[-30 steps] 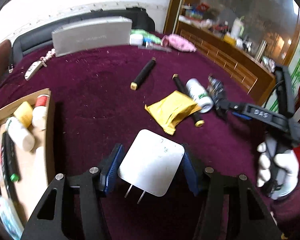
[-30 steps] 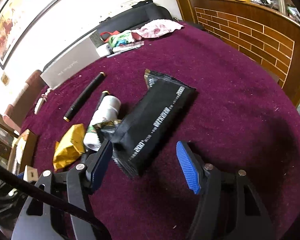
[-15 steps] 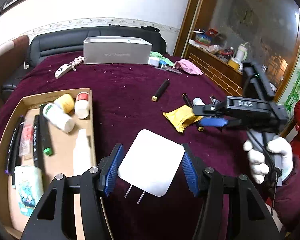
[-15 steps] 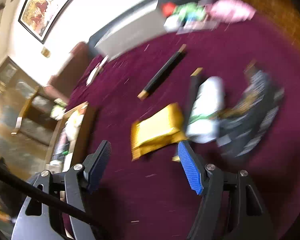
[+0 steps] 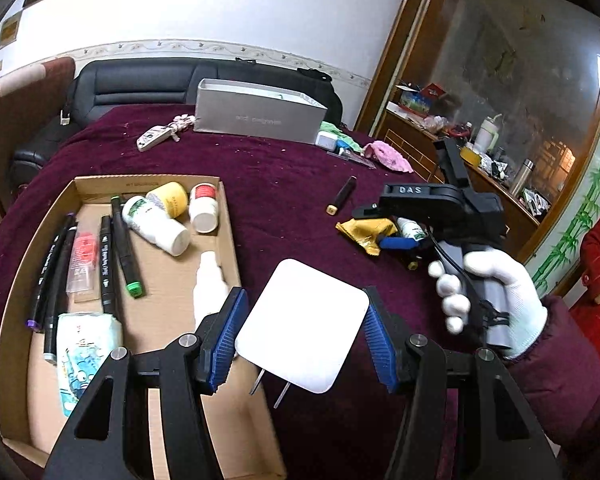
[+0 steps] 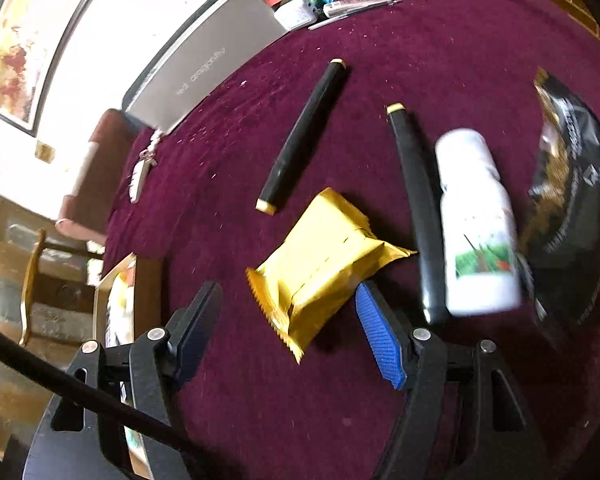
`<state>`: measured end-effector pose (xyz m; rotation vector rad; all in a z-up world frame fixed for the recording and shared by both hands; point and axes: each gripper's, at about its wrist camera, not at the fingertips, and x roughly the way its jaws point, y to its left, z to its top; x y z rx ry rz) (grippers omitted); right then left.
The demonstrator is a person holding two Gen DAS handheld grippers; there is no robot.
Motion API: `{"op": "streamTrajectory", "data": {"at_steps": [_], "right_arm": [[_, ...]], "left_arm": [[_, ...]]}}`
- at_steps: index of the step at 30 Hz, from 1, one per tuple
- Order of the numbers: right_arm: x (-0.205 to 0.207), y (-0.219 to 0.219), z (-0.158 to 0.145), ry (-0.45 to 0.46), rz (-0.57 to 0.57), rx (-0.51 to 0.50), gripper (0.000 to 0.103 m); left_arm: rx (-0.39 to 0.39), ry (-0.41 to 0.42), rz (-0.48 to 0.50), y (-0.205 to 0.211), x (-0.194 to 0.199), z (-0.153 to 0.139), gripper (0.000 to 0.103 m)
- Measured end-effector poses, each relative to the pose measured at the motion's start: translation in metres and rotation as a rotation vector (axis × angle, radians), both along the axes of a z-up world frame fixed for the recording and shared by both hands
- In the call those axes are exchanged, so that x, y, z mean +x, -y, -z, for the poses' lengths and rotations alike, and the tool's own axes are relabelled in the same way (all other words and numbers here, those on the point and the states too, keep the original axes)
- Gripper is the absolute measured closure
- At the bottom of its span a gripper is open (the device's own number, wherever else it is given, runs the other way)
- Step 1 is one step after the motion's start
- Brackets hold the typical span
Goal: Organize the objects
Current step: 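Hold the white plug with the left tool while the right tool grasps the yellow packet, then carry the plug and yellow packet into the box and open both tools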
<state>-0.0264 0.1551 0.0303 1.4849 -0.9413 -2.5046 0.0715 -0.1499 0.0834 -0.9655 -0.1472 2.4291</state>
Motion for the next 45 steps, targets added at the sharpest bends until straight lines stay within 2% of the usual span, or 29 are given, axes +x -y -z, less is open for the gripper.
{"op": "streamTrajectory", "data": {"at_steps": [7, 12, 13, 15, 22, 28, 35, 40, 45], "right_arm": [[-0.020, 0.010, -0.006, 0.058, 0.129, 0.138, 0.034], [-0.036, 0.036, -0.005, 0.055, 0.078, 0.356, 0.034], [-0.036, 0.038, -0.005, 0.052, 0.065, 0.386, 0.037], [-0.032, 0.040, -0.004, 0.042, 0.044, 0.456, 0.059], [-0.011, 0.034, -0.009, 0.026, -0.021, 0.368, 0.062], [0.019, 0.056, -0.034, -0.059, -0.108, 0.287, 0.061], [0.046, 0.117, -0.063, -0.156, -0.293, 0.239, 0.061], [0.055, 0.165, -0.060, -0.152, -0.428, 0.188, 0.061], [0.051, 0.210, -0.053, -0.136, -0.525, 0.182, 0.061]], "left_arm": [[0.039, 0.025, -0.031, 0.021, -0.005, 0.008, 0.051], [0.058, 0.026, -0.041, 0.034, -0.005, 0.011, 0.051], [0.060, 0.025, -0.046, 0.038, -0.004, 0.011, 0.051], [0.063, 0.026, -0.066, 0.046, -0.003, 0.012, 0.051], [0.060, 0.025, -0.138, 0.075, 0.003, 0.013, 0.051], [0.032, 0.016, -0.223, 0.099, 0.009, 0.011, 0.051], [-0.021, 0.024, -0.327, 0.125, 0.013, 0.018, 0.051], [-0.028, 0.037, -0.380, 0.145, 0.011, 0.025, 0.051], [-0.055, 0.022, -0.366, 0.150, -0.003, 0.022, 0.051]]}}
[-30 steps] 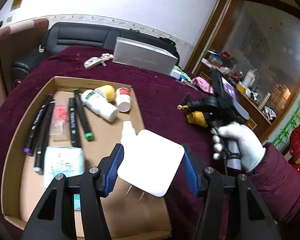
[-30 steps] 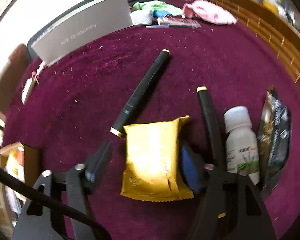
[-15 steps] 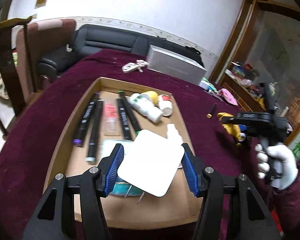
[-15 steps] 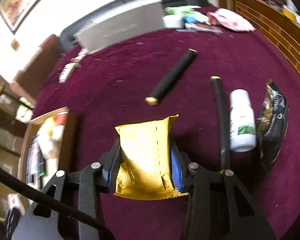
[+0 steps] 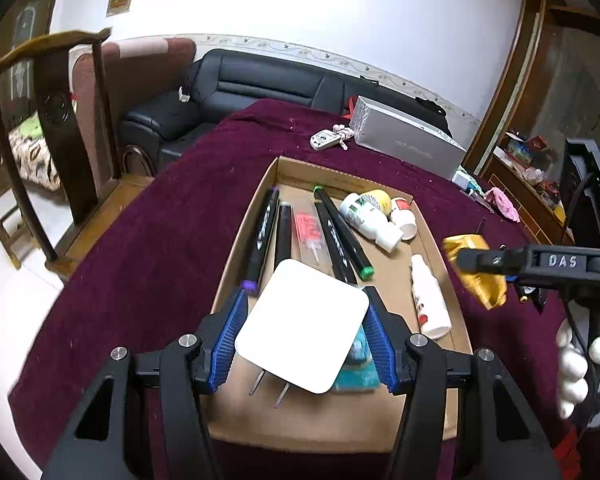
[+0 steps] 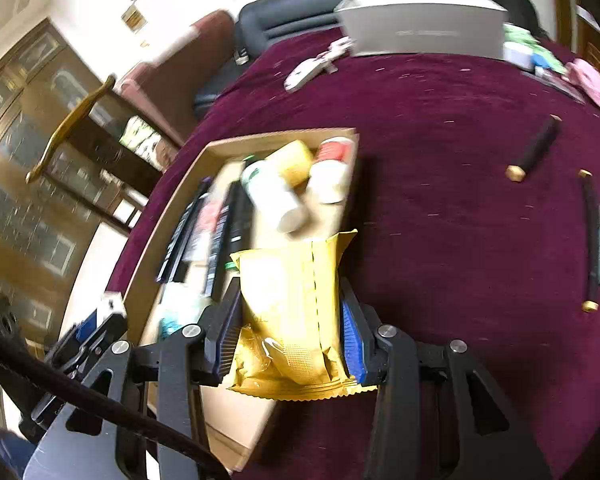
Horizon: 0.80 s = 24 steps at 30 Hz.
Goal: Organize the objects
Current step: 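Carry the plug and yellow packet into the box and open both tools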
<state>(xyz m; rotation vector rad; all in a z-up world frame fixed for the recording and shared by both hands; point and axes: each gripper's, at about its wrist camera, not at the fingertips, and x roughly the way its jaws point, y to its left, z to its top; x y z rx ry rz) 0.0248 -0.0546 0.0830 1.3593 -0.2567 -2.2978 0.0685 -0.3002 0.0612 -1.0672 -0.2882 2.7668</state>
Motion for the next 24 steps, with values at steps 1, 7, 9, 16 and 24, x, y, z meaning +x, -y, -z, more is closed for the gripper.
{"op": "streamTrajectory", "data": {"at_steps": [1, 7, 9, 16, 24], "right_arm": [[-0.001, 0.009, 0.001, -0.002, -0.012, 0.007, 0.061], [-0.019, 0.048, 0.014, 0.027, -0.059, 0.026, 0.061], [-0.026, 0.058, 0.021, 0.042, -0.060, 0.040, 0.061], [-0.041, 0.065, 0.034, 0.060, -0.052, 0.079, 0.060], [-0.042, 0.070, 0.035, 0.017, -0.052, 0.138, 0.060]], "left_arm": [[-0.007, 0.001, 0.006, -0.001, -0.005, 0.000, 0.051], [-0.056, 0.047, 0.026, -0.001, -0.038, 0.009, 0.051], [-0.072, 0.068, 0.030, 0.000, -0.046, 0.014, 0.051], [-0.101, 0.101, 0.058, 0.002, -0.052, 0.020, 0.052], [-0.110, 0.113, 0.078, 0.001, -0.041, 0.025, 0.052]]}}
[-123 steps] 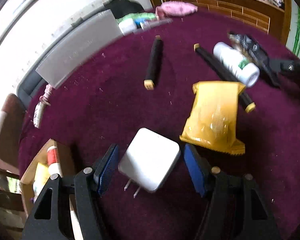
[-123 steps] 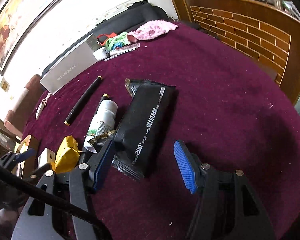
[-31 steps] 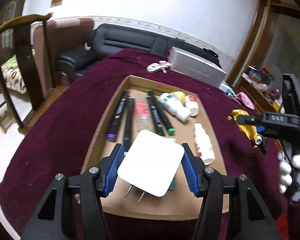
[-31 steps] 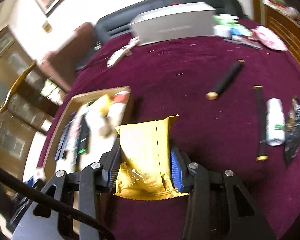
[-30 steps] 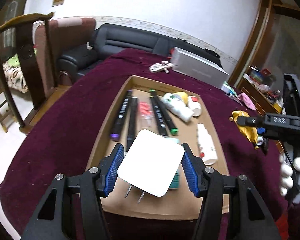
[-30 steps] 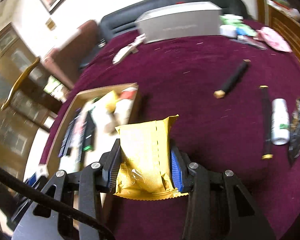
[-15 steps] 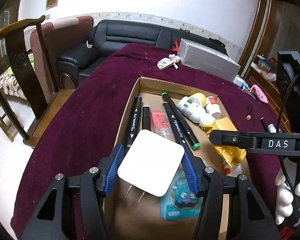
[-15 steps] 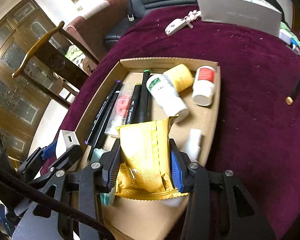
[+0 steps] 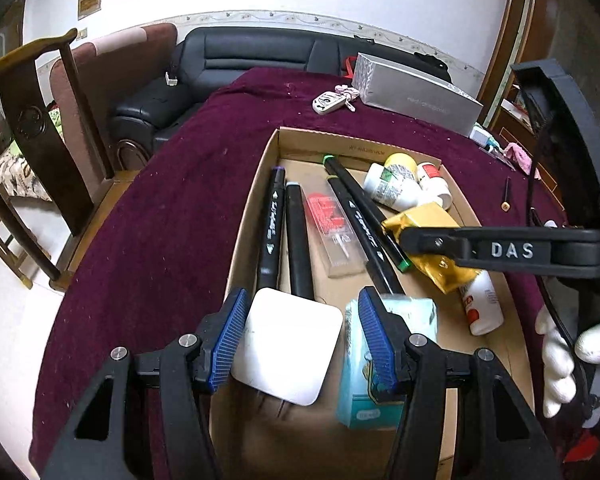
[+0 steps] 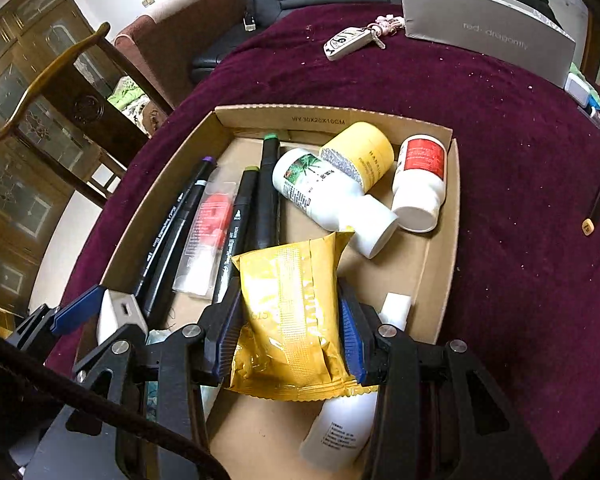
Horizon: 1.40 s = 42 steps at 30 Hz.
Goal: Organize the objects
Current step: 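Carry the plug and yellow packet into the box and open both tools, then lift both tools out of the box and move them back over the pile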
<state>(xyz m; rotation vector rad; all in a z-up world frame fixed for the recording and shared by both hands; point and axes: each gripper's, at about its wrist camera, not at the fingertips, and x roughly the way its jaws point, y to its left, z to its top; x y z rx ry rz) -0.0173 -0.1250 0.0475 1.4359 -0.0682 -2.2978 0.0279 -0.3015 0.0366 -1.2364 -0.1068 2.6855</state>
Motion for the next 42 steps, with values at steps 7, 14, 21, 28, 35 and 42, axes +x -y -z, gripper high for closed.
{"op": "streamTrajectory", "data": {"at_steps": [7, 14, 21, 28, 35, 42], "right_arm": [[0.003, 0.001, -0.002, -0.013, -0.001, 0.019, 0.060], [0.016, 0.000, -0.009, -0.022, -0.021, 0.013, 0.058], [0.033, -0.006, -0.011, -0.010, -0.054, 0.000, 0.055], [0.055, -0.021, -0.022, -0.041, -0.061, -0.002, 0.051], [0.083, -0.045, -0.042, -0.179, -0.023, 0.061, 0.048], [0.104, -0.074, -0.062, -0.343, 0.055, 0.140, 0.043]], "left_arm": [[0.059, -0.046, -0.017, 0.008, 0.016, -0.017, 0.051], [0.105, -0.075, -0.065, 0.016, 0.026, -0.032, 0.047], [0.145, -0.069, -0.115, 0.022, 0.035, -0.035, 0.045], [0.137, -0.065, -0.135, 0.014, 0.041, -0.039, 0.040], [0.108, -0.081, -0.118, -0.011, 0.050, -0.050, 0.040], [0.083, -0.096, -0.074, -0.045, 0.057, -0.062, 0.040]]}}
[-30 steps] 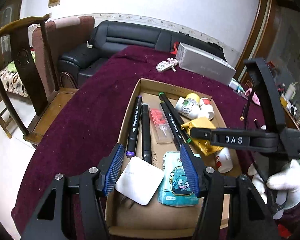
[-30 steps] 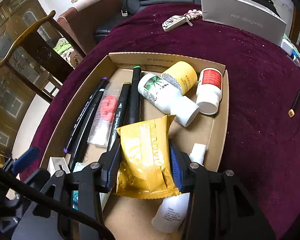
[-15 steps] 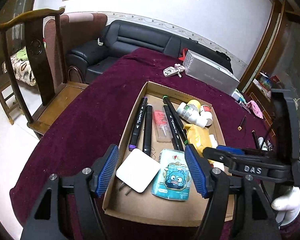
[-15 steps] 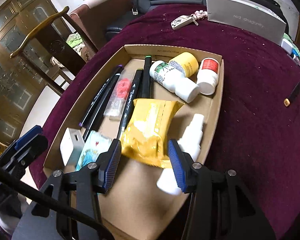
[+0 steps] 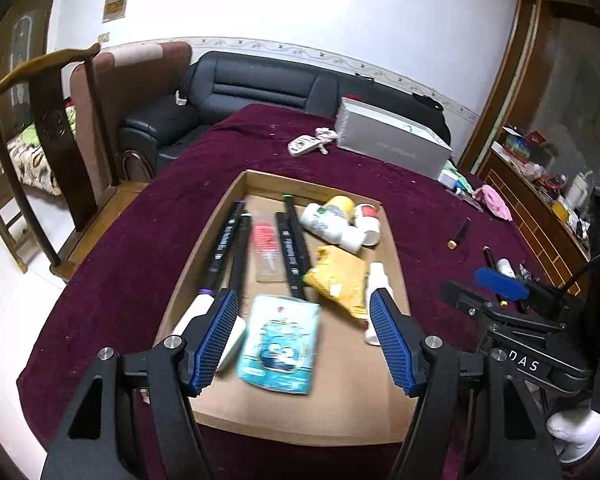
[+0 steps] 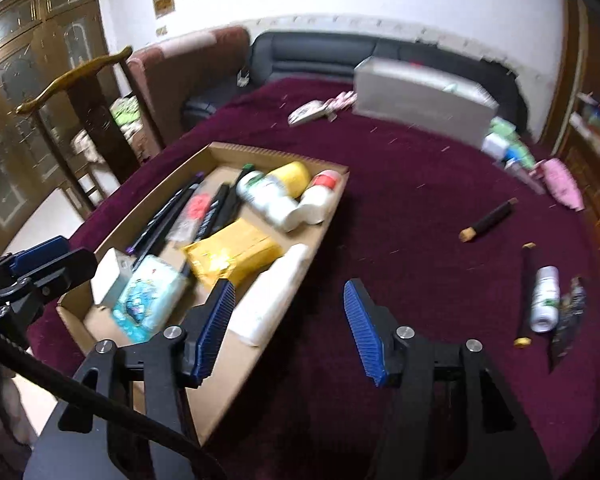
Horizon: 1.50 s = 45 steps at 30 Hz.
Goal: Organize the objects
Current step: 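Lift both tools out of the box and move them back over the pile, then grasp a black marker with the left tool while the right tool grasps another black marker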
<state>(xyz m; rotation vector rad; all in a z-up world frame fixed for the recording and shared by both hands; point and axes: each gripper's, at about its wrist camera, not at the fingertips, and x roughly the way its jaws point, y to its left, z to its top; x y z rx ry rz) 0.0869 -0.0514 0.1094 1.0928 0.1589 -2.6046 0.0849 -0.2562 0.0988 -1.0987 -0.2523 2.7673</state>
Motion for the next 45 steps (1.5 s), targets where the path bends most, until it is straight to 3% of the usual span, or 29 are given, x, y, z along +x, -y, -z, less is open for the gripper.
{"op": "streamTrajectory", "data": {"at_steps": [9, 26, 29, 35, 42, 45], "right_arm": [[0.006, -0.048, -0.008, -0.082, 0.103, 0.035, 0.042], [-0.009, -0.126, 0.003, -0.058, 0.219, 0.006, 0.042], [-0.017, -0.150, 0.003, -0.022, 0.234, -0.036, 0.042], [-0.037, -0.250, 0.005, 0.035, 0.422, -0.218, 0.042], [-0.050, -0.309, 0.021, 0.034, 0.552, -0.321, 0.042], [-0.056, -0.313, 0.034, 0.046, 0.551, -0.353, 0.042]], "left_arm": [[-0.050, 0.001, 0.086, -0.054, 0.000, -0.009, 0.040], [-0.101, 0.051, 0.257, -0.154, -0.022, -0.008, 0.040], [-0.095, 0.063, 0.294, -0.173, -0.032, -0.008, 0.040], [-0.098, 0.044, 0.378, -0.217, -0.061, -0.008, 0.040], [-0.199, 0.043, 0.507, -0.283, -0.107, 0.017, 0.041], [-0.295, -0.012, 0.519, -0.303, -0.128, 0.023, 0.041]]}}
